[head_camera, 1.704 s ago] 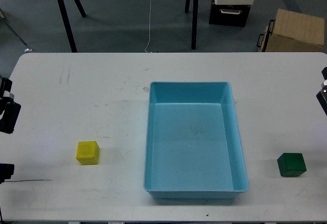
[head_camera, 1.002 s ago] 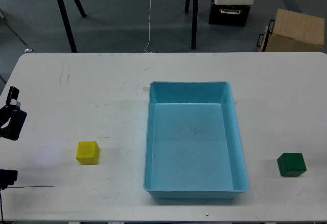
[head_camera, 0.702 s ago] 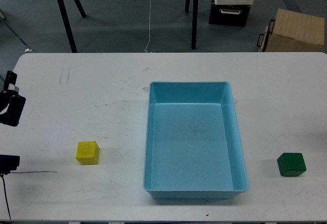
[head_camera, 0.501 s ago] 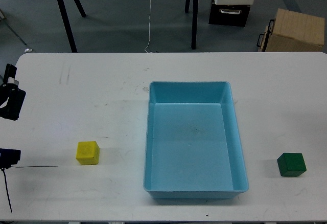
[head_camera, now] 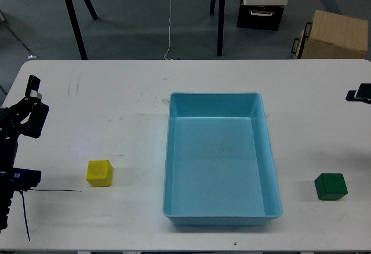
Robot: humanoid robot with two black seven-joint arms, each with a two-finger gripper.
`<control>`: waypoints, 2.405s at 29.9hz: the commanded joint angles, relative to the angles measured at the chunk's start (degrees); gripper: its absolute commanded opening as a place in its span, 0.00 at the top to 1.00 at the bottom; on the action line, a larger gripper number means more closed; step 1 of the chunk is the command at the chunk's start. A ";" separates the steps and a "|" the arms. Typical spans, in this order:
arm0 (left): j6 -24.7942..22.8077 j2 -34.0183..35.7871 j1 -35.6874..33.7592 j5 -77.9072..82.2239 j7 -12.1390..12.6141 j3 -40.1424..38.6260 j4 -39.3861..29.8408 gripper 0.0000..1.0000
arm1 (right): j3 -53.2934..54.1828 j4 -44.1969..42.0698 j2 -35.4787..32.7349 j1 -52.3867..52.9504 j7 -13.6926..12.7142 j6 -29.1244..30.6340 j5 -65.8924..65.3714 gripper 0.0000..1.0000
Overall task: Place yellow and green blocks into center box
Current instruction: 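Move the right gripper in toward the dark green cube, then grasp the dark green cube with the right gripper, then lift the green cube and carry it over the blue tray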
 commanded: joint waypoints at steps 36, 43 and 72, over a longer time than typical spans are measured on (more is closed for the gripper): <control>0.00 -0.82 -1.40 0.08 0.34 1.32 4.33 0.00 | -16.03 0.24 11.28 1.74 -4.13 0.10 -6.50 0.02; 0.00 -0.82 -1.49 0.08 0.34 1.32 4.59 0.00 | -21.03 0.24 11.37 5.34 -5.26 0.10 -6.59 0.55; 0.00 -1.96 -2.45 0.08 0.34 1.32 5.12 0.00 | -52.06 -6.08 45.02 52.46 -5.09 -5.31 13.89 0.78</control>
